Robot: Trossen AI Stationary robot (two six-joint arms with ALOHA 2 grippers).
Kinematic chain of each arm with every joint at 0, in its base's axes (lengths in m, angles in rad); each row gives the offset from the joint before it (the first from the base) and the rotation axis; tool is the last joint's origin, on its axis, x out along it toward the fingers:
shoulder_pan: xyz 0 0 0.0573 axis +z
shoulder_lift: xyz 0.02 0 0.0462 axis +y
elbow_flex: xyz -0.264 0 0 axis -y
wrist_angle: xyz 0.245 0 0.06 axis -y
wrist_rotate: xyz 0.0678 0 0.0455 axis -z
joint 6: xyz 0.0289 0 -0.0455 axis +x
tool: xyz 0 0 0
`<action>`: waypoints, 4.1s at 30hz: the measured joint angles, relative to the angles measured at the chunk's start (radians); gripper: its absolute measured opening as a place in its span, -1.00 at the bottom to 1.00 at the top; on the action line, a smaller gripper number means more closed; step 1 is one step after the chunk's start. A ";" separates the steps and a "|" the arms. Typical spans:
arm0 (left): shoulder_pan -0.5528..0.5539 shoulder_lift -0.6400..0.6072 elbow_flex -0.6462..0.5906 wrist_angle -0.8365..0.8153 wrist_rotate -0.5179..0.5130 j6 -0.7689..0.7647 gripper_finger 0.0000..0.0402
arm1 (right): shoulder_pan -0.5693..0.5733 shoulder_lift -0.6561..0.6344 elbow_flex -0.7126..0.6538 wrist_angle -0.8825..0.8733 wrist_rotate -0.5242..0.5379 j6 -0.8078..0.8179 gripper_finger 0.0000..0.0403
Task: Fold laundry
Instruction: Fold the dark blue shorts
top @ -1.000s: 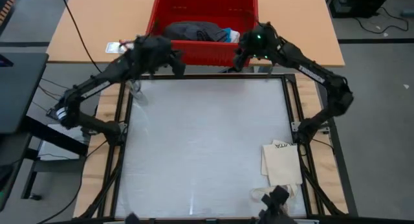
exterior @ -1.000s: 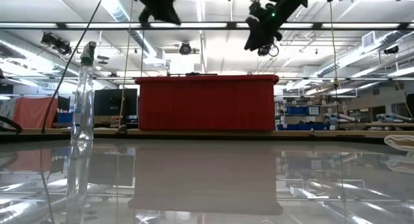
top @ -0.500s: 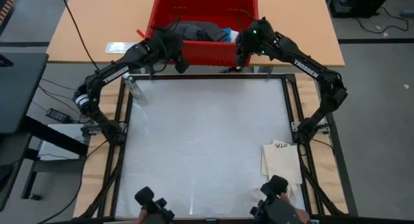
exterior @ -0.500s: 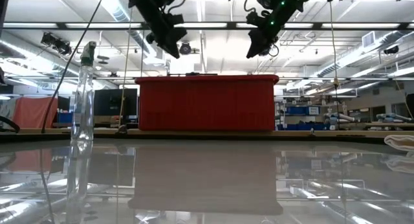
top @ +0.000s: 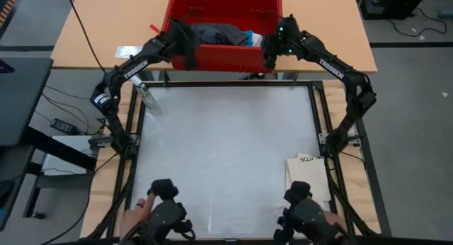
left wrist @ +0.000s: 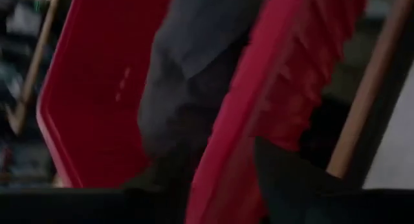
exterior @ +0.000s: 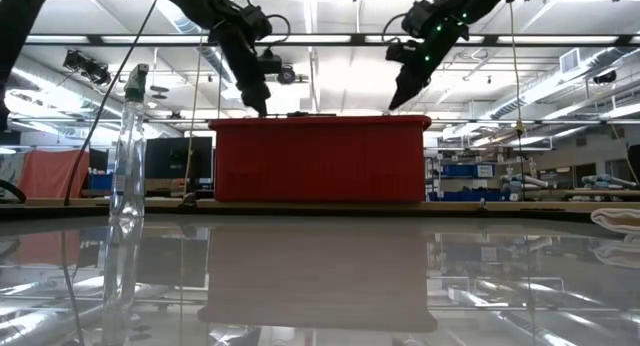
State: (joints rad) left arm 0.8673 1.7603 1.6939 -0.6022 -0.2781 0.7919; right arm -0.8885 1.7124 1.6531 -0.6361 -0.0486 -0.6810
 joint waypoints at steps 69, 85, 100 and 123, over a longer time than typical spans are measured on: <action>-0.078 0.085 0.002 0.135 0.484 -0.186 -0.08 | -0.030 -0.210 0.000 -0.285 -0.268 0.642 0.02; -0.010 0.157 0.039 0.235 0.453 -0.289 -0.95 | -0.030 -0.210 0.000 -0.197 -0.208 0.687 -0.03; 0.001 0.163 0.638 -0.024 0.463 -0.409 -0.99 | -0.030 -0.210 0.000 -0.095 -0.204 0.793 -0.28; -0.194 -0.172 0.572 -0.167 0.572 -0.599 -1.00 | 0.077 -0.209 0.000 0.000 -0.217 0.890 -0.37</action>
State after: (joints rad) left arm 0.6732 1.5882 2.2658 -0.7696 0.2936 0.1932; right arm -0.8117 1.5032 1.6531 -0.6361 -0.2653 0.2093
